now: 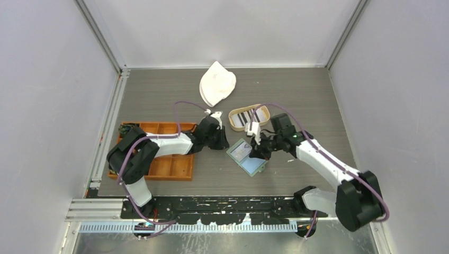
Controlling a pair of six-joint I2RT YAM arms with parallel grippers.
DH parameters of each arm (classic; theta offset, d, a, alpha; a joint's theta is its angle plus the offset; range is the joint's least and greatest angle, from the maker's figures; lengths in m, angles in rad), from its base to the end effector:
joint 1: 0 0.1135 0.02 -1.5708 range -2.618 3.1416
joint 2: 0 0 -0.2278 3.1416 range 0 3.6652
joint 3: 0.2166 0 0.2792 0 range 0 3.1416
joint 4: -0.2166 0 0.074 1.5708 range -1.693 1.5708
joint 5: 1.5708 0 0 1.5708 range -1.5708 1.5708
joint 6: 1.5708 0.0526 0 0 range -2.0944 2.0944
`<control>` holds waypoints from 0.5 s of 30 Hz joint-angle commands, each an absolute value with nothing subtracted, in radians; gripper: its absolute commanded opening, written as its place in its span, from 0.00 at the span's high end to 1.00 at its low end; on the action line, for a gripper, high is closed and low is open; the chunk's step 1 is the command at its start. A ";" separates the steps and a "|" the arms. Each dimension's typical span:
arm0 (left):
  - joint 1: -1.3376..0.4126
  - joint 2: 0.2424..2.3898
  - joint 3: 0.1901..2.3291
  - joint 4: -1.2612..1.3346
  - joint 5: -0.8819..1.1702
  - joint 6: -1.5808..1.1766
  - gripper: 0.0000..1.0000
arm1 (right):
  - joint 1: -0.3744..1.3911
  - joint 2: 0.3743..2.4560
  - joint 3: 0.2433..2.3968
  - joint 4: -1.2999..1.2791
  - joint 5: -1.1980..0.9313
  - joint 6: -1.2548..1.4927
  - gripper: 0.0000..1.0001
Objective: Put the credit cards into the card holder
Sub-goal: Insert the credit card into the card holder.
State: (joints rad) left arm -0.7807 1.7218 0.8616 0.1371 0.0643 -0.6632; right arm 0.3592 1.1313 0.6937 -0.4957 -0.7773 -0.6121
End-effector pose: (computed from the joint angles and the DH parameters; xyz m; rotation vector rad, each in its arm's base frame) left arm 0.2622 -0.2645 0.0875 0.1780 2.4252 -0.7837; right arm 0.2322 0.1266 0.1689 -1.3456 1.8850 0.8368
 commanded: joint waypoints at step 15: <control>-0.751 1.799 0.896 0.173 0.226 -0.747 0.84 | 0.652 1.415 0.705 -0.301 -0.267 -0.813 0.99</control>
